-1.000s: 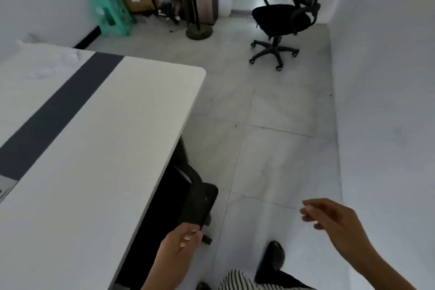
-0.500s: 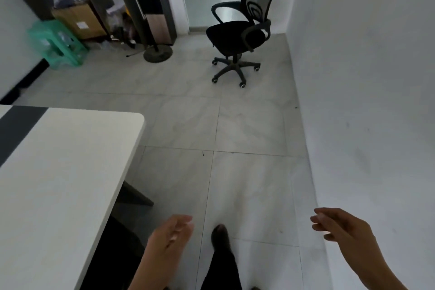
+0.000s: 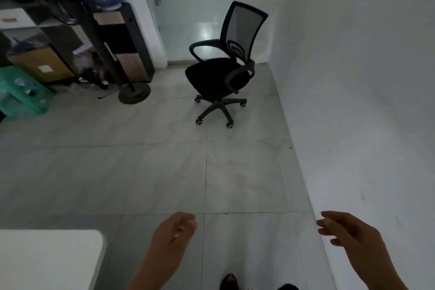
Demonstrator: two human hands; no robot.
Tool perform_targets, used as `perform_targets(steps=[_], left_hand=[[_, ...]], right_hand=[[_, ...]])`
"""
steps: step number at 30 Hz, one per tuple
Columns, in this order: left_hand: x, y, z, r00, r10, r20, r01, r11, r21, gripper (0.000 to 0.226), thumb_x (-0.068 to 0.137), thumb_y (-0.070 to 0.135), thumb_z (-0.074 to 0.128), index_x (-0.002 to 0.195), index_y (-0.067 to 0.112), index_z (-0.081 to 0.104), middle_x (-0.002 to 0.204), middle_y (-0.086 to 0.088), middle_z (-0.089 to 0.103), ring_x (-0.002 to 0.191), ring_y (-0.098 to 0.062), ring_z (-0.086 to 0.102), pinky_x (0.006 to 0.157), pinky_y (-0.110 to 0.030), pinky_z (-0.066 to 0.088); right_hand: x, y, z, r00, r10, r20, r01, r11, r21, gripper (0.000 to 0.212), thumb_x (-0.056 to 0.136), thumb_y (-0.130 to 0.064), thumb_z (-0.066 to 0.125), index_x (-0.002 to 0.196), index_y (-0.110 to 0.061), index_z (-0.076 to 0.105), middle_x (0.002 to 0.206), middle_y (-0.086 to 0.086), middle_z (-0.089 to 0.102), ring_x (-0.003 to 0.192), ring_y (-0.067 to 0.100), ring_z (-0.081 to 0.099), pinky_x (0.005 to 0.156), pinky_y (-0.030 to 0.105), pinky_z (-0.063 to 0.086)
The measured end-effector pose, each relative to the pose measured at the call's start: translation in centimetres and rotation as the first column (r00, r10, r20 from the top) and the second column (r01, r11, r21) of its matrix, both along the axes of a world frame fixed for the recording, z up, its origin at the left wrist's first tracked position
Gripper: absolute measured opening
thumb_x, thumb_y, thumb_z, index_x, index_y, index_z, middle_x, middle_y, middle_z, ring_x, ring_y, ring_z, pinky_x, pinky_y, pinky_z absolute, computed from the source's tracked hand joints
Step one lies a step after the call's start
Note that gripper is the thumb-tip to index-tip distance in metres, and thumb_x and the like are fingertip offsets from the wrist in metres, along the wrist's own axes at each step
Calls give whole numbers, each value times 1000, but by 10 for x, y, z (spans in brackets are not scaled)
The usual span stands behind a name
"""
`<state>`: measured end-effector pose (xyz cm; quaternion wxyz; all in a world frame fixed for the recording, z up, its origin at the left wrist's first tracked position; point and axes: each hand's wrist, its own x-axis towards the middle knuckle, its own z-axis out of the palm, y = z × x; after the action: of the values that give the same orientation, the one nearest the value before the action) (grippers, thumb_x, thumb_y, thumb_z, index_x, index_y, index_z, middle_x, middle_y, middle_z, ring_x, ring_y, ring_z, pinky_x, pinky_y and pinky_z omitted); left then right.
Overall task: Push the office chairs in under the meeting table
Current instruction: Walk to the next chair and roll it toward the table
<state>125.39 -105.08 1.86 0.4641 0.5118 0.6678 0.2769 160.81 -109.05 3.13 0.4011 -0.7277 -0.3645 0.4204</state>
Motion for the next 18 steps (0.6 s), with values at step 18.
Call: perform_targets(steps=[18], left_hand=[[147,422,22,999,40,28,-41,999,29,7,84,12,64,83,17,70,77,-7,75,69,-17,70,59,-16,52]], right_hand=[[141,449,5,1000,17,-24,-16,999,37,12,86,-9,64,93,-14,71,78,-2,77,73,13,73,68,33,52]])
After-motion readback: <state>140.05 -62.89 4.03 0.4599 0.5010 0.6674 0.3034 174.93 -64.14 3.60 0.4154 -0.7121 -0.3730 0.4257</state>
